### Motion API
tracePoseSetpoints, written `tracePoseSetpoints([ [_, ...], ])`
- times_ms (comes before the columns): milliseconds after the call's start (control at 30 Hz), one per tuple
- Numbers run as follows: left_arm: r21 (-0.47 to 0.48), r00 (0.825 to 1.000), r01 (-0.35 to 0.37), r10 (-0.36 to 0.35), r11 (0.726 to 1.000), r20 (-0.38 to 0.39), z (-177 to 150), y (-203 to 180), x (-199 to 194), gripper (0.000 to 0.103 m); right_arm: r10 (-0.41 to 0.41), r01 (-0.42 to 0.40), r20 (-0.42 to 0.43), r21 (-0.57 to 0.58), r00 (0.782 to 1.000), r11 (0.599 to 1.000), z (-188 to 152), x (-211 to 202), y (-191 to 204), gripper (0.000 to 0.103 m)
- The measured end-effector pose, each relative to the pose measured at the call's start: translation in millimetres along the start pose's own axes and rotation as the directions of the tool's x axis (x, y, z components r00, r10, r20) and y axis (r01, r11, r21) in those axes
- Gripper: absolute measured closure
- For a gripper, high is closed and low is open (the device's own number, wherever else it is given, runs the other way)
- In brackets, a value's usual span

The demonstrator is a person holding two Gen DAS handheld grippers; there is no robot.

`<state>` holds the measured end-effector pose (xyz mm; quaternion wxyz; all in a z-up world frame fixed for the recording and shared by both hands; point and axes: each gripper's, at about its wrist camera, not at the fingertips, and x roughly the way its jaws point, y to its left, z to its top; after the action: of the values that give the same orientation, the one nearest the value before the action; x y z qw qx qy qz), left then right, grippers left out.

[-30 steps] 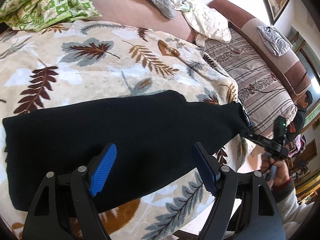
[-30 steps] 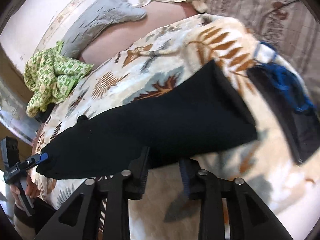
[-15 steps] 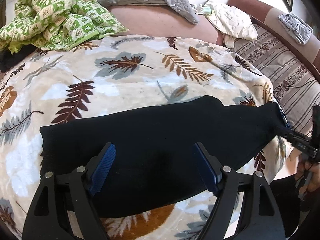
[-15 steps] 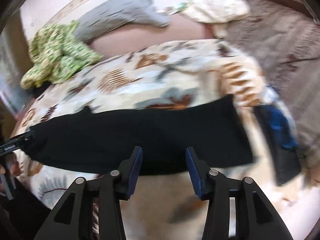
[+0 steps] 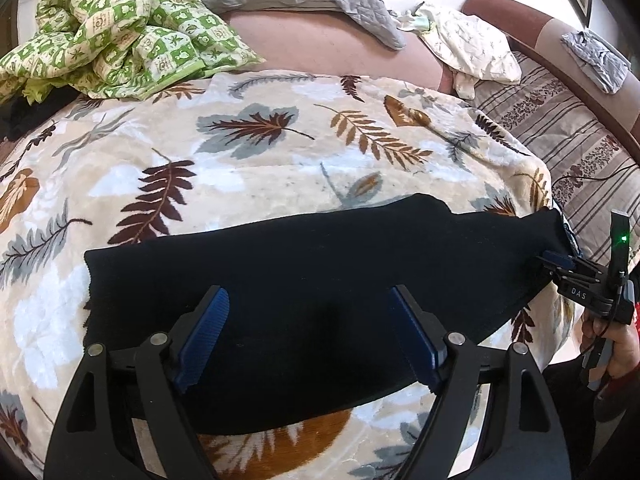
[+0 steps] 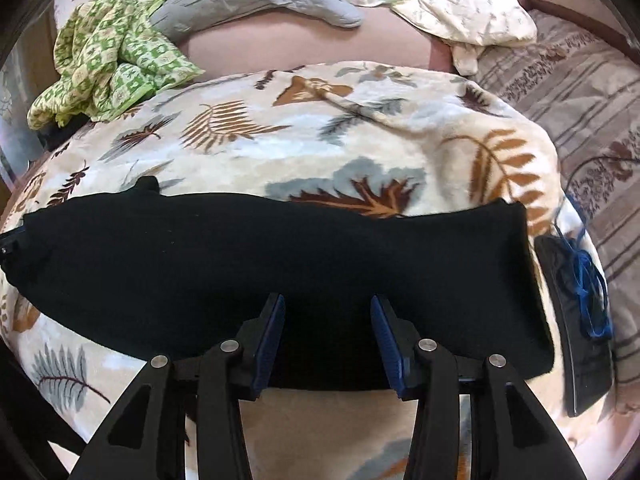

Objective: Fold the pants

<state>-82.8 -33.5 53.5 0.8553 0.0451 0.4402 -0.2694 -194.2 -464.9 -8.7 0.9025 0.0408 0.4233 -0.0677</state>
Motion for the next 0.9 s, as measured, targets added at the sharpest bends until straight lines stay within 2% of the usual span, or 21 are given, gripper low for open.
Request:
tracePoseSetpoints([
  [200, 0.005, 1.000, 0.029, -0.029, 1.000, -0.001, 1.5, -9.2, 0.5, 0.021, -0.001, 0.001, 0.029, 0.001, 1.000, 1.000, 1.4, -22.5, -5.7, 0.054],
  [300, 0.003, 0.999, 0.042, -0.042, 0.999, -0.001, 2.3, -13.6, 1.0, 0.021, -0.033, 0.034, 0.064, -0.019, 0.997, 0.999, 4.0, -36.9, -6.2, 0.047],
  [400, 0.005, 0.999, 0.043, -0.043, 0.999, 0.004, 2.6, -18.0, 1.5, 0.021, -0.068, 0.073, 0.099, -0.044, 0.993, 0.996, 4.2, -49.0, -5.7, 0.046],
  [733, 0.010, 0.992, 0.126, -0.126, 0.992, 0.005, 1.5, -37.6, -0.8, 0.019, -0.062, 0.066, 0.115, -0.031, 0.991, 0.997, 1.4, -59.3, -11.8, 0.044],
  [900, -0.009, 0.988, 0.153, -0.153, 0.988, -0.007, 1.8, -44.5, 2.1, 0.018, -0.068, 0.072, 0.122, -0.030, 0.990, 0.997, -0.3, -61.0, -11.9, 0.037],
])
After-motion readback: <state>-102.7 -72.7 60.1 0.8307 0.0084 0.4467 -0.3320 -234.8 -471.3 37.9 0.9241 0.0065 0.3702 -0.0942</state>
